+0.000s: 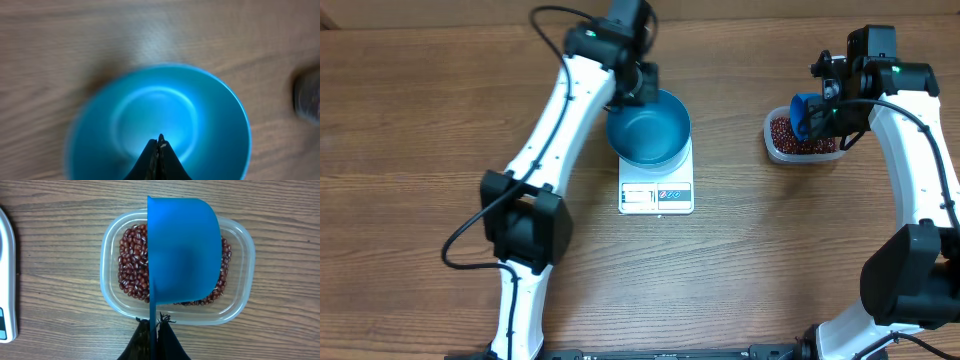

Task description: Scoop item into bowl and weigh 150g on scale

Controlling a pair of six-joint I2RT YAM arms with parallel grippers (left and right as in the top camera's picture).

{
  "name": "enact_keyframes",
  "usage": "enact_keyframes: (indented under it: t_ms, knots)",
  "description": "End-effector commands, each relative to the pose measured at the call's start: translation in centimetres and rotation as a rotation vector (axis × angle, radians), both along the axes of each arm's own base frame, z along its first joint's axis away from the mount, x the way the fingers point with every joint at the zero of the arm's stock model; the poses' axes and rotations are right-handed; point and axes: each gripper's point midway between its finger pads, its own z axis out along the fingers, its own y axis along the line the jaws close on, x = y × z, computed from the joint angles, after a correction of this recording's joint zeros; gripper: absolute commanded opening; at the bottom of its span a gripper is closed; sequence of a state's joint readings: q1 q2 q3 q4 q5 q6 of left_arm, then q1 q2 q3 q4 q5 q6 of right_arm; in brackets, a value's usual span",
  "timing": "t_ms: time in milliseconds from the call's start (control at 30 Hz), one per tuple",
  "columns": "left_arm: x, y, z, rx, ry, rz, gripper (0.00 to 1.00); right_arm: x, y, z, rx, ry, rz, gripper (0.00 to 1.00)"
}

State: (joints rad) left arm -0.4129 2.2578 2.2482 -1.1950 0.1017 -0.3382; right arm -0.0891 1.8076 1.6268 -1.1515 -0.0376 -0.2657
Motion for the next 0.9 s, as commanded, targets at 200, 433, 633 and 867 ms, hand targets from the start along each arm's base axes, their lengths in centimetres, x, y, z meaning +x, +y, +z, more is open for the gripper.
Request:
enact_keyframes:
  t_ms: [200,433,633,867]
  knots:
    - [-2.8,-2.2,-3.9,0.037,0.138,-0.063,0.04,0.4,0.2,0.5,0.008,-0.027,0.0,0.04]
    - [-4.6,-4.3,-4.0,-0.062,0.212,-0.147,0.04,0.4,0.2,0.5,0.008,-0.026,0.001,0.04]
    - [-5.4,-3.9,-4.2,-0.041,0.243,-0.147,0.04,0.3,0.2,0.5,0.009,-0.023,0.0,0.04]
    - [-5.9,-4.4,-5.1,0.017,0.23,-0.162,0.04,0.3,0.2,0.5,0.009,-0.023,0.0,0.04]
